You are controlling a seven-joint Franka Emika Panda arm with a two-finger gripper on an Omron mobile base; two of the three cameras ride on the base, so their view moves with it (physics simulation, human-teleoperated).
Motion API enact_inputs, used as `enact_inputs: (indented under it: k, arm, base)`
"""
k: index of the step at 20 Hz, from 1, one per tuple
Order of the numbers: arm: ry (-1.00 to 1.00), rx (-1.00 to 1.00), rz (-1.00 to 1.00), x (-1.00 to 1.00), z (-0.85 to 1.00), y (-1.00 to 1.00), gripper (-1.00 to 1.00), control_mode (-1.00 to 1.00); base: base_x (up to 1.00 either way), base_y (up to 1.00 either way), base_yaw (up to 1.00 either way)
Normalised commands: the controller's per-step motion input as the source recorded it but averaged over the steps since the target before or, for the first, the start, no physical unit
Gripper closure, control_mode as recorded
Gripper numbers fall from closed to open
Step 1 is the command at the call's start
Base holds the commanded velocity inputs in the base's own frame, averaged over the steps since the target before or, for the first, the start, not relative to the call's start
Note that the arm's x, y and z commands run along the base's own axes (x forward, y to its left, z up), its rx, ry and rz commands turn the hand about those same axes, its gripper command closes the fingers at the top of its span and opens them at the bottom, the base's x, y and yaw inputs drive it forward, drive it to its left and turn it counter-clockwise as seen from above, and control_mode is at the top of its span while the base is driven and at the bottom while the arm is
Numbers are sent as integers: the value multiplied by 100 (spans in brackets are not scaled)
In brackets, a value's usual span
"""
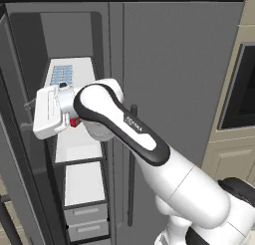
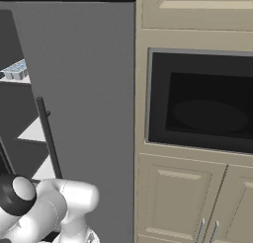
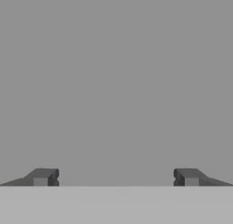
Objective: Open the freezer door, pick up the ice cube tray from the freezer, and place it on the dining counter.
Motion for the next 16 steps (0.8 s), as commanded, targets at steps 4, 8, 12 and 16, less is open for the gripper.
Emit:
enact_inputs:
  k: [4, 8, 12, 16]
  arm:
    - [0, 0, 0, 0, 0, 40, -100, -100]
    - [0, 0, 0, 0, 0, 32, -100, -100]
    - [0, 0, 0, 0, 0, 16, -100, -100]
    - [-2, -1, 0, 0, 0, 9, -100, -100]
  base:
    - [0, 0, 0]
    - [0, 0, 0]
    - [0, 0, 0]
    - [0, 0, 0]
